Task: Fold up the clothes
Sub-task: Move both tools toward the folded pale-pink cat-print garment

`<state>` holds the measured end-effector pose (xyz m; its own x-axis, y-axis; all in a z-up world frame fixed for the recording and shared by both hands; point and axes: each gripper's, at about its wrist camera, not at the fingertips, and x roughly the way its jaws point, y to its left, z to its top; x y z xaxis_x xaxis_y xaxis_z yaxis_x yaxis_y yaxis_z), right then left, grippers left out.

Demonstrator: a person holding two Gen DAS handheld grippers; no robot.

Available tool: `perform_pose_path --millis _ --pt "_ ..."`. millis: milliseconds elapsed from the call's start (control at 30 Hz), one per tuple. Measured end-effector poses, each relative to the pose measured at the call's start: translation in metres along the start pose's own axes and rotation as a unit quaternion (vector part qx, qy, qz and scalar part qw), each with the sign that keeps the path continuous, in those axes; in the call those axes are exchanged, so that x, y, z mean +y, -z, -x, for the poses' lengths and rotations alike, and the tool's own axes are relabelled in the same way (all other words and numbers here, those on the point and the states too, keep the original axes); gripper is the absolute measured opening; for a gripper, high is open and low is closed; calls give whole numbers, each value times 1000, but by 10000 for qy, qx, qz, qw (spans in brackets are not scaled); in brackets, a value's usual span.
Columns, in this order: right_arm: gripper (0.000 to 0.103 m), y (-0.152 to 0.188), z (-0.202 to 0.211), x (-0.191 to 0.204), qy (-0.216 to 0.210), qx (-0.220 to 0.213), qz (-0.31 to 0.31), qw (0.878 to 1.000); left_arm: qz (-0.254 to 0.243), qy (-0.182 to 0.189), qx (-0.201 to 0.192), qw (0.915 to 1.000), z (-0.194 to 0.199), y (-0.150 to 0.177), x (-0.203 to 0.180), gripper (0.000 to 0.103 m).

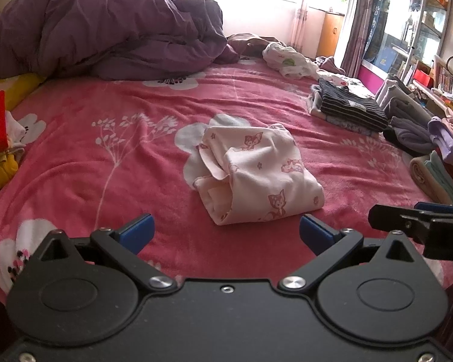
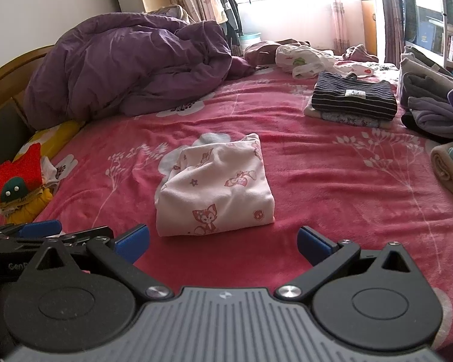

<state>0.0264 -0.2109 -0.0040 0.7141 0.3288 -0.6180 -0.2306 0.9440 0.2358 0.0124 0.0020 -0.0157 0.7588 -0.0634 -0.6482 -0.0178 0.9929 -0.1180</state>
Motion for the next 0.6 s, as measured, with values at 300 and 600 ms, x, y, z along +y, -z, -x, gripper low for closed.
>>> perform_pose_path --millis 300,600 --pt "103 1 0 0 0 22 -16 10000 19 27 10 10000 0 0 0 103" --pt "103 3 -3 -3 -4 72 -45 10000 16 26 65 10000 -4 1 0 103"
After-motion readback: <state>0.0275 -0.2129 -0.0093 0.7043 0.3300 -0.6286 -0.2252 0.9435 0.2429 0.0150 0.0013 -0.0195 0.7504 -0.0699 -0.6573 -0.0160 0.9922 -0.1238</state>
